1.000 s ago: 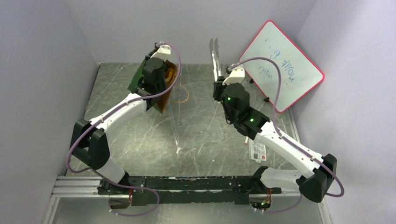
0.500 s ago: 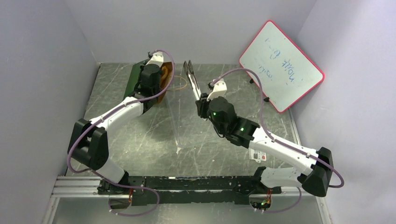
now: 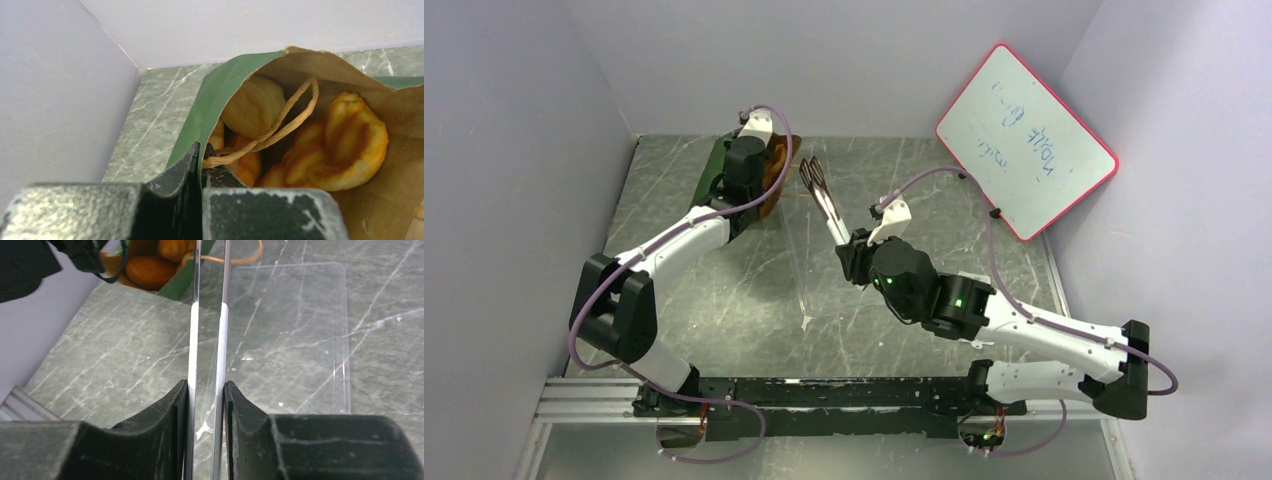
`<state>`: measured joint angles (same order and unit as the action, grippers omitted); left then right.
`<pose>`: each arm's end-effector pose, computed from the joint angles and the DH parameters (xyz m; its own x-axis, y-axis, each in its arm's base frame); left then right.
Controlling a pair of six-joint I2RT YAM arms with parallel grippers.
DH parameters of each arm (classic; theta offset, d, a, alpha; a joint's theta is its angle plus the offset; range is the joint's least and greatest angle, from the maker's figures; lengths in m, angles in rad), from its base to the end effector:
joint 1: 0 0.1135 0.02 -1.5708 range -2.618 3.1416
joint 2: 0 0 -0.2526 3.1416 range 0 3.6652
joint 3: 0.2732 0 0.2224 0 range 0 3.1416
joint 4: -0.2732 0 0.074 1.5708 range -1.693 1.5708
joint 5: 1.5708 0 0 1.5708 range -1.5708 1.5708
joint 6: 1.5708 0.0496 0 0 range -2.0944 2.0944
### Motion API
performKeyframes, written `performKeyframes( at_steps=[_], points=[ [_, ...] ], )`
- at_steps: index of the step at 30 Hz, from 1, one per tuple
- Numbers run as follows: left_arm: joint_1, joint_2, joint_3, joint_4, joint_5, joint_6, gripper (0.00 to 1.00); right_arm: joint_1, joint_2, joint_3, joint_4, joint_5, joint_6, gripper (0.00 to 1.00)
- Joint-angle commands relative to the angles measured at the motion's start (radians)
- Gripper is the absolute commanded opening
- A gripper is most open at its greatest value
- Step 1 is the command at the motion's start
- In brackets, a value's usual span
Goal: Take the fake bread out of the paper bag
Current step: Place the paper bag at the center of the board, then take out the fake bread from the paper bag.
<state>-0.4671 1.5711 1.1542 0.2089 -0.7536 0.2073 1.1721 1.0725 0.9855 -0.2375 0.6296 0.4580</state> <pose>0.3260 -0.1264 0.3115 -0.2359 0.2871 -0.9284 -0.2257 0.9131 0.3397 0.1146 0.1969 0.3402 -0.3446 0.1026 -0.9331 -0.4190 0.8727 0.2507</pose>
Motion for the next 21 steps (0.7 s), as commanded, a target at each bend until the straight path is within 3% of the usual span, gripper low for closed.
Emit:
performKeyframes(
  at_steps=[1,7,21],
  points=[
    [0.005,-0.003,0.032,-0.051,0.049,-0.093,0.07,0.038,-0.039,0.065,-0.035,0.042,0.054,0.1],
    [-0.03,-0.016,-0.004,-0.048,0.059,-0.13,0.07,0.071,-0.059,0.091,-0.086,0.11,0.064,0.1],
    [-0.099,-0.037,-0.023,-0.072,0.044,-0.237,0.07,0.07,-0.002,0.041,-0.045,-0.028,0.207,0.1]
  ],
)
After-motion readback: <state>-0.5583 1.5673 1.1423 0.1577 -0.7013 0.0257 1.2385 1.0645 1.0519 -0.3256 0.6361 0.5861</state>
